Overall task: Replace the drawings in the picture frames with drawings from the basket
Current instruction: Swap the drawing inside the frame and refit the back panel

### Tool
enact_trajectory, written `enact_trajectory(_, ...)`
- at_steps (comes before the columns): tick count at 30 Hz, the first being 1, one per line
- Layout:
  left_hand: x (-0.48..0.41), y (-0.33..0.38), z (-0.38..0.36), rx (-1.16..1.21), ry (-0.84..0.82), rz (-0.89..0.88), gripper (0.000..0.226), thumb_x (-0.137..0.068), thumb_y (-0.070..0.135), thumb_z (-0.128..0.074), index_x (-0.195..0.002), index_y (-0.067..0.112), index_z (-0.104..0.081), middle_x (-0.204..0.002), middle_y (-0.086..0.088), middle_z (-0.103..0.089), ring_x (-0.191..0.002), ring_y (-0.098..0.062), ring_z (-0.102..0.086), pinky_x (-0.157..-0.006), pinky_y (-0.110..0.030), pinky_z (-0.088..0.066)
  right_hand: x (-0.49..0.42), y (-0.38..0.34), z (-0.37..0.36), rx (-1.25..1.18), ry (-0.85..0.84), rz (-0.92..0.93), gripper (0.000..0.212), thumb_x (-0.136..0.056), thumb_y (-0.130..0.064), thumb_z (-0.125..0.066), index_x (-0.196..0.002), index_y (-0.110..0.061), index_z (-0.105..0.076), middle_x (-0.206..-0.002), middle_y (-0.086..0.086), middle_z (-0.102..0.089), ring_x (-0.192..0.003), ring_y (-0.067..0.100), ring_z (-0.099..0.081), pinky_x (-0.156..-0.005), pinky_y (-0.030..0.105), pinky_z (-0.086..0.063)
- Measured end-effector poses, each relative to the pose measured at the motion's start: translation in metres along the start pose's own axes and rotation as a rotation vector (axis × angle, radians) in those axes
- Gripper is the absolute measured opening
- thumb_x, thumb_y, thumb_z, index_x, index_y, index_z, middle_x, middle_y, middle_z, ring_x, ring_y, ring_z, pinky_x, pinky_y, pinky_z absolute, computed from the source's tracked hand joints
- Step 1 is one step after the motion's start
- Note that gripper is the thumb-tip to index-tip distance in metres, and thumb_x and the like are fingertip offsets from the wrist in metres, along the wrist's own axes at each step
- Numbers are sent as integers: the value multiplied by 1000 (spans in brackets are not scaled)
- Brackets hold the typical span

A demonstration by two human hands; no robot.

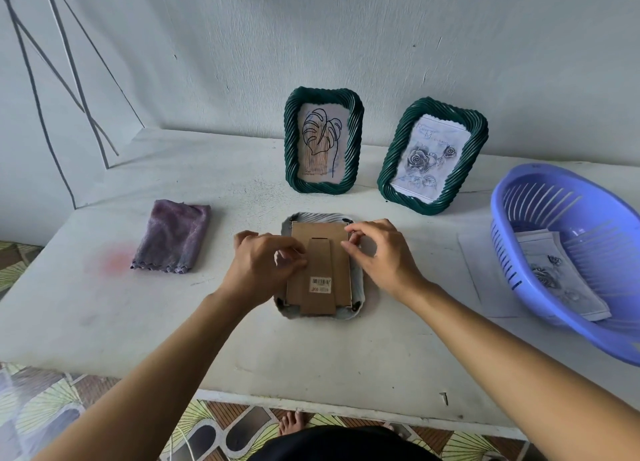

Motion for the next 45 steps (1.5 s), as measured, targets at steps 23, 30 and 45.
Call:
enact_trajectory(23, -43, -40, 2, -36, -306, 165, 95, -44, 83, -77, -127, 45, -49, -127, 18, -44, -119, -14, -44, -85, -40, -26, -12, 4, -17, 19, 64, -92, 37, -80, -27, -81, -113, -12, -71, -108, 4, -61, -101, 13, -62, -93, 18, -46)
enact_trajectory(30, -50, -39, -1, -5, -357, 192, 86, -49, 69, -86, -122, 44, -48, -123, 16, -41, -118, -14, -37, -88, -42, -24, -11, 7, -16, 13, 52, -103, 41, -80, -36, -77, -114, -15, -69, -109, -5, -60, -92, -5, -55, -88, 15, -46)
enact_trajectory(45, -46, -36, 0, 32, -357, 237, 80, -48, 69, -86, -118, 48, -52, -125, 16, -44, -121, -14, -39, -89, -39, -22, -13, 12, -22, -19, 44, -176, 37, -75, -45, -73, -106, -24, -72, -106, -6, -59, -94, 8, -59, -85, 46, -53)
Point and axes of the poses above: each hand's wrist, its own x-axis away from the middle knuckle, its own z-axis out of the back of the hand, y = z × x, the point moved 4 cm from there along -x, towards the middle knuckle
